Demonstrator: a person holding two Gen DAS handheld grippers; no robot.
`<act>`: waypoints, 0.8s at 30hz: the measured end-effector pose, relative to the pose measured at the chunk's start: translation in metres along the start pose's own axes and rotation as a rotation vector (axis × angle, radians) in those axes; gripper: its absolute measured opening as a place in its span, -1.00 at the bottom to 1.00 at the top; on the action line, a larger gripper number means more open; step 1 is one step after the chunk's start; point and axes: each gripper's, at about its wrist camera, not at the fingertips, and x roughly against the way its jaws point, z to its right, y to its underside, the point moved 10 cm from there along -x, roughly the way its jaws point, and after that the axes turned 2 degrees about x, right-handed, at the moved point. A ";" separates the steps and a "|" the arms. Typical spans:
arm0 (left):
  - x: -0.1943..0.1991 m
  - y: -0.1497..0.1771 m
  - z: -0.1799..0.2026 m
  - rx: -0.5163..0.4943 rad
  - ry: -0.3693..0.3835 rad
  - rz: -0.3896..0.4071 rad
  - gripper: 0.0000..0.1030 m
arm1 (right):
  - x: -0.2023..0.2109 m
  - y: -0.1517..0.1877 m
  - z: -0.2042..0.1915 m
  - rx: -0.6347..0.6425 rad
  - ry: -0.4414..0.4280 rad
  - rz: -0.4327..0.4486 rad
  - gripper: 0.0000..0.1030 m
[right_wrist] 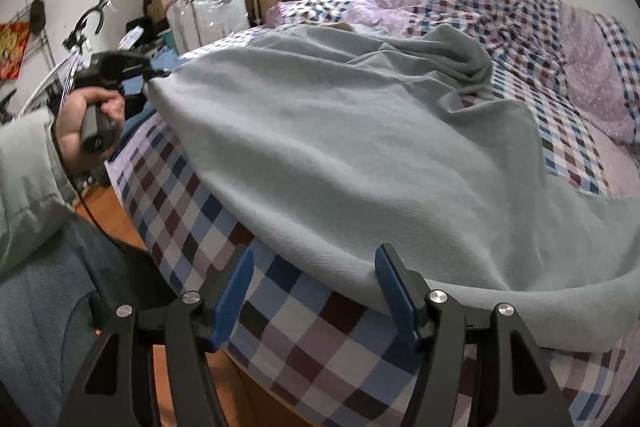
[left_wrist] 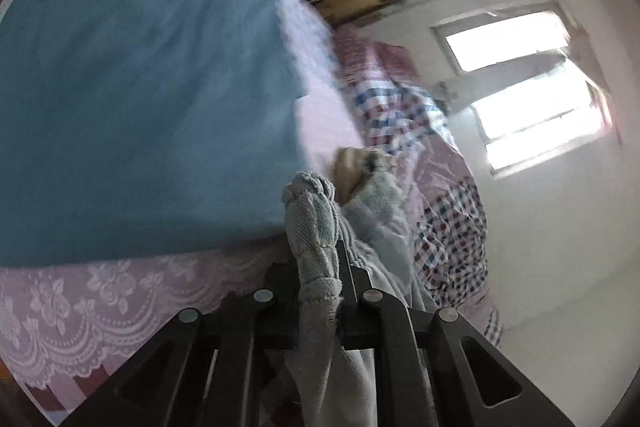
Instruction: Fold clothes
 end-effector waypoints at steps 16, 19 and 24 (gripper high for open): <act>0.004 -0.004 0.025 -0.064 0.024 0.028 -0.77 | 0.206 0.113 0.365 -1.052 0.521 0.326 0.29; 0.002 -0.005 0.024 -0.058 0.024 0.024 -0.77 | 0.213 0.155 0.400 -1.227 0.490 0.362 0.18; 0.001 -0.004 0.023 -0.047 0.019 0.031 -0.77 | 0.206 0.181 0.422 -1.332 0.455 0.360 0.17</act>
